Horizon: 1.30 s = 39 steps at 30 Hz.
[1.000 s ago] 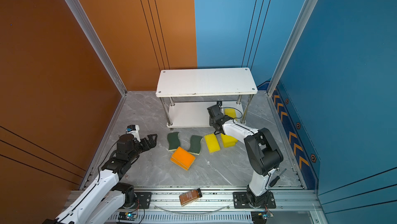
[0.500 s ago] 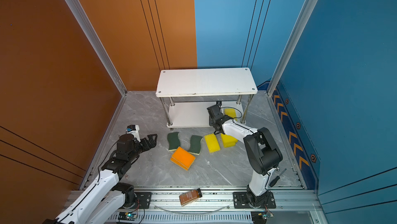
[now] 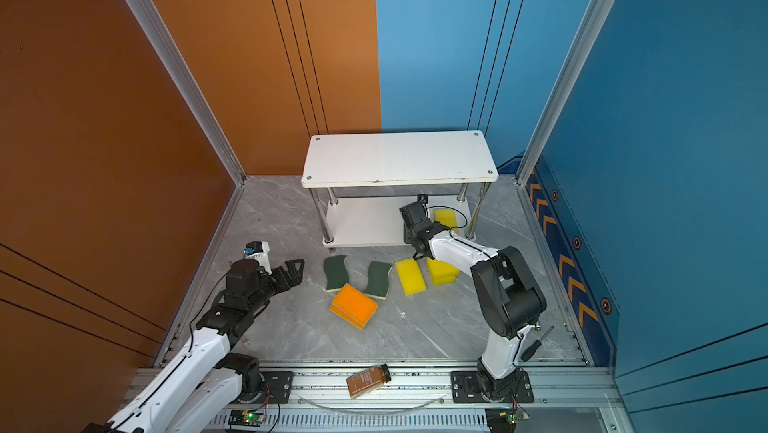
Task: Place and organize the cleaning sponges onto the shelf
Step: 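Lower the yellow sponge beside the first one and open the right gripper, then withdraw the right gripper and move it over the remaining yellow sponges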
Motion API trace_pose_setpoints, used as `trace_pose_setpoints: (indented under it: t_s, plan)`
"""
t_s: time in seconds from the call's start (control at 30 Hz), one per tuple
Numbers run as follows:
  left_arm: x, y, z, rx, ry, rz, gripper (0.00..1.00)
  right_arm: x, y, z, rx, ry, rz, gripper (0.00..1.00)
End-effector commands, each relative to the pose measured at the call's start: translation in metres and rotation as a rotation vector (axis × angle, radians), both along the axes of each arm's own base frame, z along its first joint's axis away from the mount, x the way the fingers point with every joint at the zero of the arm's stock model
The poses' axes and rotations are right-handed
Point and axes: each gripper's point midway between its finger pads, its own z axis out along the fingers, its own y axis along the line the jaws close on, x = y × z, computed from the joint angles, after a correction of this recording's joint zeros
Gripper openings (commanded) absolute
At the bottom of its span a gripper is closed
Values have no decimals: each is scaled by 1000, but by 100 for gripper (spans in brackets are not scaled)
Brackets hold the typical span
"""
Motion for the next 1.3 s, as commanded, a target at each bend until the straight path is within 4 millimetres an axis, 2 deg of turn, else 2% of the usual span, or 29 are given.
trace_pose_setpoints:
  t_s: [0.0,0.93,1.13,1.27]
  plan:
    - [6,4,12,7,-26,19,98,1,-3,8,-35,-6,-7,72]
    - [3,6,10,15,-20,23,98,-1,-5,4,-43,-1,-28,71]
    - [3,6,11,15,-25,24,98,-2,-6,7,-52,-9,-33,82]
    - [3,6,12,12,-25,23,98,-2,-7,11,-50,-17,-33,84]
